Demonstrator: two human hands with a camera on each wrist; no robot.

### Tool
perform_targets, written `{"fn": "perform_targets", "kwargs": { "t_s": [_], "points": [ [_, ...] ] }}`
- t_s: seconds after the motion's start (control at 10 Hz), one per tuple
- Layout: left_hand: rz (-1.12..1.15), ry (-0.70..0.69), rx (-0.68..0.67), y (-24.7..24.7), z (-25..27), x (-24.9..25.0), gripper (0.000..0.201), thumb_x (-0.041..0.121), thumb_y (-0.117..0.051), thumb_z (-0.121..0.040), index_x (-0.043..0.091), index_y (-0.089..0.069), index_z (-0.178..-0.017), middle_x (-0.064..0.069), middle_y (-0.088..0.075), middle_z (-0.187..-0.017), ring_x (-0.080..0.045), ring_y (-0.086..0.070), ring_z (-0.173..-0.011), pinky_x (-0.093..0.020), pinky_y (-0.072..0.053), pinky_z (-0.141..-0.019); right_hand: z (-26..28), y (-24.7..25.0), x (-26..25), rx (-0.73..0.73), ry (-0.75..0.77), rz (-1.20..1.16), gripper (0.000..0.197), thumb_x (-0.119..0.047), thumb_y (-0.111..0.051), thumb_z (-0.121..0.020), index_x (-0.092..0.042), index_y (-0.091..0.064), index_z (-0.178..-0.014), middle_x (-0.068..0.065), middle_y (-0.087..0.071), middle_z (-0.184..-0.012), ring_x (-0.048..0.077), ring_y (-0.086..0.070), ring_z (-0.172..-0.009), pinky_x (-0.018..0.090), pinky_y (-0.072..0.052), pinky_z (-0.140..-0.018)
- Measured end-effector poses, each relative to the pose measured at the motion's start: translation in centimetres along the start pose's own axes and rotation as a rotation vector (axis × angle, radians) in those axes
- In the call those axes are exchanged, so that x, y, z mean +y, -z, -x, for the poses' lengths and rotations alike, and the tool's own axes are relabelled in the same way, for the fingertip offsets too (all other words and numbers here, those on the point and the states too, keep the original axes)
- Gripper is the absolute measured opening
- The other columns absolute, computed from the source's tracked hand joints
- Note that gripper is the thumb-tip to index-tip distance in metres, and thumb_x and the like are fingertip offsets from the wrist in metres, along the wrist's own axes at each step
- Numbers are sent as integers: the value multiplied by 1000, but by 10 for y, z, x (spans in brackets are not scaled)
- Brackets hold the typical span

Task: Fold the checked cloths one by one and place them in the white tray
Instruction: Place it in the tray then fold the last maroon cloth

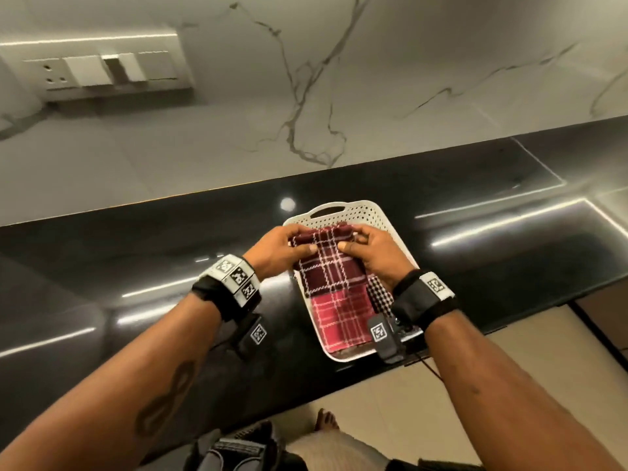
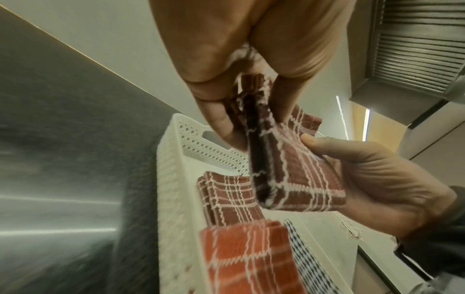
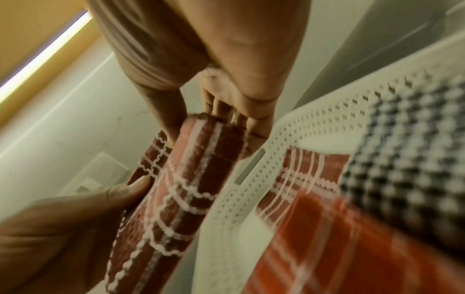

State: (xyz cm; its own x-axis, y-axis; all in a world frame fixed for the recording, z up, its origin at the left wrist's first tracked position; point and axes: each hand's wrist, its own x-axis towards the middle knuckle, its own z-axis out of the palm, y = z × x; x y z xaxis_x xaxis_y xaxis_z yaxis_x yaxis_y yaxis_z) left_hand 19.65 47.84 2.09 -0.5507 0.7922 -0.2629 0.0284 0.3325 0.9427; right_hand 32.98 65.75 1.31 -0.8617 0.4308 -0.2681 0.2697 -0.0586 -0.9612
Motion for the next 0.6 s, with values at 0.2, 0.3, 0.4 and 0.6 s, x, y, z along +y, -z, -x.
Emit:
{"fn": "perform_targets", "kwargs": {
  "t_s": [0.2,0.3,0.4,0.6],
  "points": [
    [-225,151,51,-31,-79,-5,15,11,-65,-93,9,-66,-108,-17,-72,-101,-25,-73,-84,-39,-62,-75,-55,53,11,24,49,381,30,-7,-72,-86,-26,-63,-108,1,-70,-109,17,-67,-104,44,-53,-98],
    [-351,222,79,-43,-94,-20,14,16,-67,-92,11,-70,-104,-12,-75,-94,-23,-75,-79,-36,-62,-74,-69,57,22,-7,44,591,30,-11,-71,-87,-17,-66,-115,1,-68,-112,18,-64,-105,43,-49,-100],
    [-341,274,96,-52,-97,-27,9,15,-68,-91,11,-70,-99,-11,-74,-91,-23,-75,-77,-38,-62,-76,-72,56,27,-2,9,667,29,-13,-69,-88,-18,-67,-117,2,-69,-113,18,-63,-103,38,-49,-99],
    [-379,296,128,-61,-102,-38,23,20,-70,-91,9,-63,-109,-12,-73,-95,-22,-74,-74,-39,-62,-75,-72,52,36,58,-35,778,36,-18,-67,-91,-14,-62,-127,8,-65,-125,24,-60,-114,28,-41,-95]
  ]
}}
